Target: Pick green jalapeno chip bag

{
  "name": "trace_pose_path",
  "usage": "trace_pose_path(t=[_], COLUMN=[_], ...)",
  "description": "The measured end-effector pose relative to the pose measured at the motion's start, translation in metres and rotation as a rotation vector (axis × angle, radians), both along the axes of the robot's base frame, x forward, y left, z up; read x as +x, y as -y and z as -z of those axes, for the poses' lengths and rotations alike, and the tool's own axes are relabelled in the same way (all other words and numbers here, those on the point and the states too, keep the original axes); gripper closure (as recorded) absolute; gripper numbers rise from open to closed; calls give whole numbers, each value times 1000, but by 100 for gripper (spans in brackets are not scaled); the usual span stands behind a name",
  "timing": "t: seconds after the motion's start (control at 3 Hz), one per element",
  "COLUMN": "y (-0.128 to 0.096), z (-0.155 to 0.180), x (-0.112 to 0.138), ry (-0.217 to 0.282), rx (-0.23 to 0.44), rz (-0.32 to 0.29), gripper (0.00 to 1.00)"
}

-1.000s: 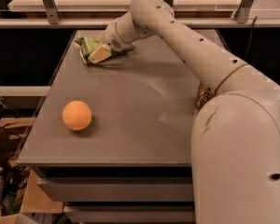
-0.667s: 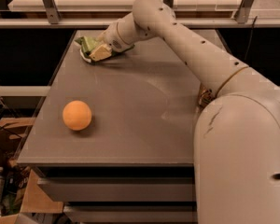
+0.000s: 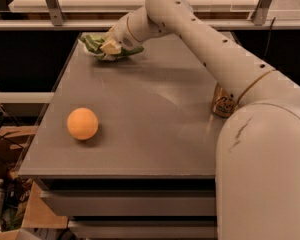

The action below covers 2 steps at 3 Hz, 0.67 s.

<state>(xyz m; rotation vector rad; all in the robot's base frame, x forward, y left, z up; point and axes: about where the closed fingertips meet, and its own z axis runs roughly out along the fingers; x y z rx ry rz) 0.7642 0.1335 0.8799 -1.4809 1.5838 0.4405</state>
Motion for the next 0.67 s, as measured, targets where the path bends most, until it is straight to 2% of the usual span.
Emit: trace_pose_path(t=[0.67], y=[-2], z=[-48], x=[-11], ry=[114], rx=[-31], rz=[-48], gripper=[100])
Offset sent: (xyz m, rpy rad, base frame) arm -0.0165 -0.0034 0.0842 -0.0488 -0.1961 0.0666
